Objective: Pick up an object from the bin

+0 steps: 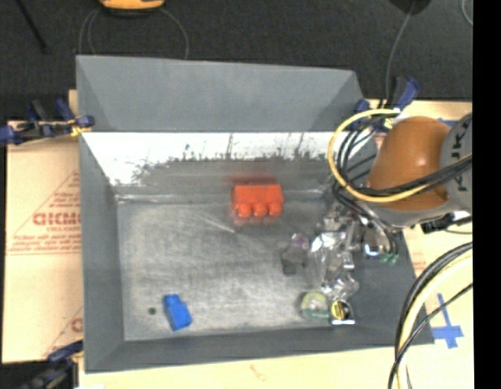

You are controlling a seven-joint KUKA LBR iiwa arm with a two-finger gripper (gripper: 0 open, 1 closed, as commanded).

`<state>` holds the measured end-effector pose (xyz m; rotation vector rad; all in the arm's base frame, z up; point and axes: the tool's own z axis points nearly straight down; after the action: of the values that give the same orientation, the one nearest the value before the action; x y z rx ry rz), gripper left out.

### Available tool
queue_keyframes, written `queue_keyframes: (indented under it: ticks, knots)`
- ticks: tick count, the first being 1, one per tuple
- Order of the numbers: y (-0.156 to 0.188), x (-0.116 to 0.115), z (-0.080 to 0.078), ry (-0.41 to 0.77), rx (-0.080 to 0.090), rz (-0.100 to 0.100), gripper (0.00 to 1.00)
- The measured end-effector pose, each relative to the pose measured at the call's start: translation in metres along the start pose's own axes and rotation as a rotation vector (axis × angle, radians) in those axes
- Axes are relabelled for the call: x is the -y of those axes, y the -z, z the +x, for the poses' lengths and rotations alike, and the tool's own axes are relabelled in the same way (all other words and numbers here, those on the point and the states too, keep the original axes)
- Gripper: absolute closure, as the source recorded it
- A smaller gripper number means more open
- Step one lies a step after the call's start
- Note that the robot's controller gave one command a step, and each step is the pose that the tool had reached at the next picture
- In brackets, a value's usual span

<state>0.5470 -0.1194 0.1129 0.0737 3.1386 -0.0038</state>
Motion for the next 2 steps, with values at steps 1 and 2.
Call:
queue_keyframes:
  ticks: [1, 2]
  knots:
    - [-0.038, -0.0136, -0.0102, 0.257, 0.01, -0.004, 0.0]
    - [-0.0356, -0.0117, -0.0119, 0.257, 0.016, 0.0, 1.0]
